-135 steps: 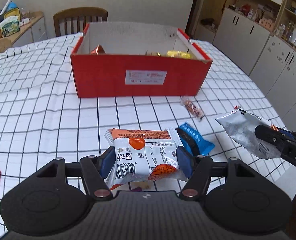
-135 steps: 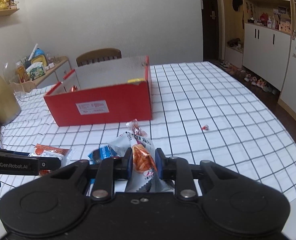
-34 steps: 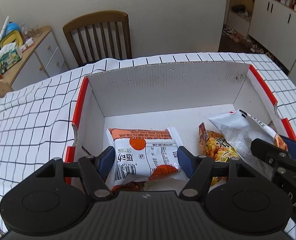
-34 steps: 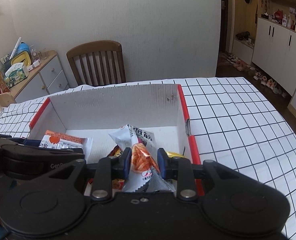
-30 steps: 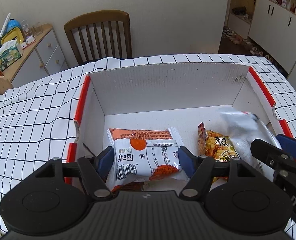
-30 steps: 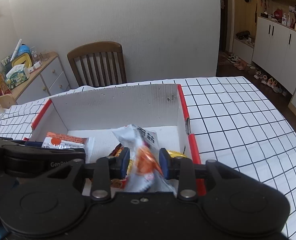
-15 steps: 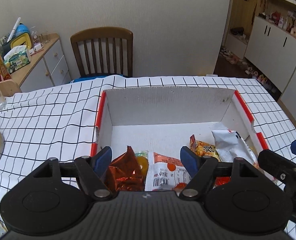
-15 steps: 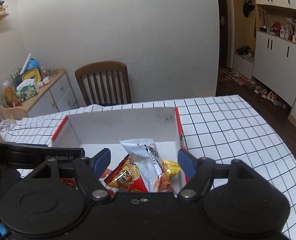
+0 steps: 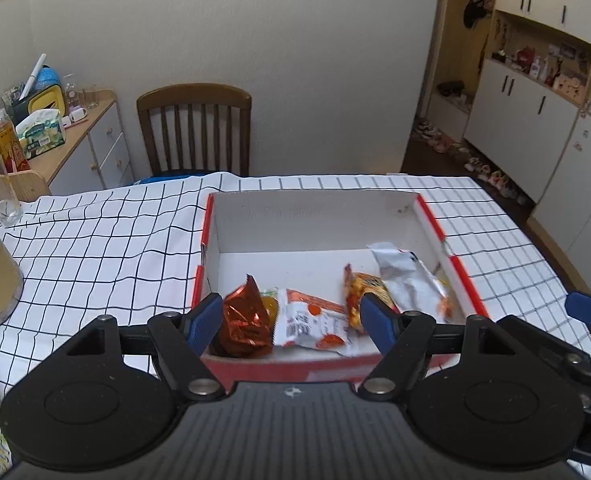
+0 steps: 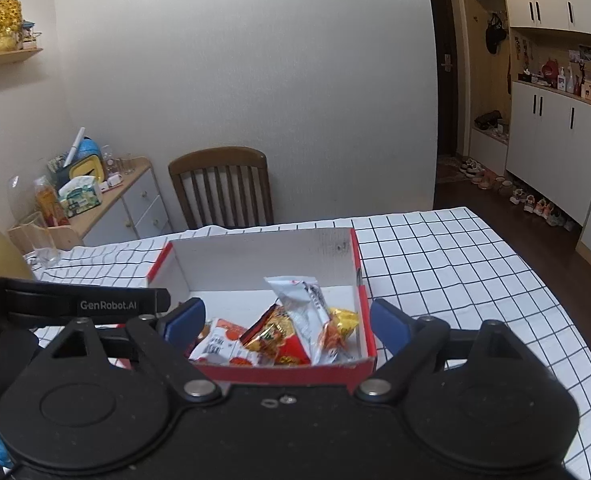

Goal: Organize snacks
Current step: 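Open both tools to drop the pastry and silver-white bag into the box, then move both tools back toward the sausage stick and blue chocolate pack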

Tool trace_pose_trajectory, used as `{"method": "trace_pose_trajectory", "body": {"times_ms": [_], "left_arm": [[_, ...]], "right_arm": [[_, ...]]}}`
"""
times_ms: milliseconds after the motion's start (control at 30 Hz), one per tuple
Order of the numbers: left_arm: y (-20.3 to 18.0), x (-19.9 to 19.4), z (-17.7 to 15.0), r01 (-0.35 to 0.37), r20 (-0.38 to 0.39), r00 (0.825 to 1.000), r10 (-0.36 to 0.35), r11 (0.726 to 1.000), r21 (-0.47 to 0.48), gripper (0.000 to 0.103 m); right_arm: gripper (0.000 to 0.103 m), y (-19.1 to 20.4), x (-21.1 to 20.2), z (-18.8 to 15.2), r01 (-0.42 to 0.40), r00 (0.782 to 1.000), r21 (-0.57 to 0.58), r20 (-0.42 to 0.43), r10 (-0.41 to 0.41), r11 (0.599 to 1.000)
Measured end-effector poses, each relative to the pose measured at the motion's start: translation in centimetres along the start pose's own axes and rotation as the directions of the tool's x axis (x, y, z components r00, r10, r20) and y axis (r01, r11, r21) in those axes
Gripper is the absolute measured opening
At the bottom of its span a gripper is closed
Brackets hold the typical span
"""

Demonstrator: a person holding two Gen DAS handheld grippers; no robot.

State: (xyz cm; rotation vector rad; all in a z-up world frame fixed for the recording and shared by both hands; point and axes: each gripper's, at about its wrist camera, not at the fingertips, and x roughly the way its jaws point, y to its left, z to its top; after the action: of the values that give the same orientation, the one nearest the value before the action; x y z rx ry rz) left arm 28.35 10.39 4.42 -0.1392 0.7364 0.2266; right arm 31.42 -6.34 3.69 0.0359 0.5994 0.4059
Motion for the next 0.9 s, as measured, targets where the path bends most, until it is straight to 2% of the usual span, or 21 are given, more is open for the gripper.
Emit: {"method": "trace_pose_trajectory", "body": {"times_ms": [167,233,367,667,900], "left_arm": [[0.0,-2.0,-1.6,0.035,0.007,0.999,-0.035,0.999,-0.002,0.076],[0.3,-2.8,-2.3,0.048,0.012,0.999,-0.048,0.999,-0.012,0.083],[0.7,-4.2,-3.8,0.074,0.021,0.997,-0.074,0.997,-0.016,0.083],[1.3,-6.0,-7.8,0.107,0.019,0.994,-0.106,0.994,-0.037,0.084],[1.7,-5.8,-10.9,0.13,-0.045,0.99,-0.134,0.988,-0.089,0.084]], "right_arm": [[0.095,0.0,-2.1,-1.2,-0.025,1.0,-0.009,0.008,0.025,1.0],[0.097,0.0,-2.9,-1.8,-0.037,0.999,-0.012,0.006,0.037,0.999],[0.101,-0.3,-4.3,-3.1,-0.058,0.998,-0.007,-0.001,0.058,0.998],[0.103,-0.5,-6.0,-6.7,-0.11,0.993,-0.021,-0.047,0.109,0.994],[0.103,-1.2,-6.3,-9.3,-0.14,0.987,-0.007,-0.083,0.138,0.99]]}}
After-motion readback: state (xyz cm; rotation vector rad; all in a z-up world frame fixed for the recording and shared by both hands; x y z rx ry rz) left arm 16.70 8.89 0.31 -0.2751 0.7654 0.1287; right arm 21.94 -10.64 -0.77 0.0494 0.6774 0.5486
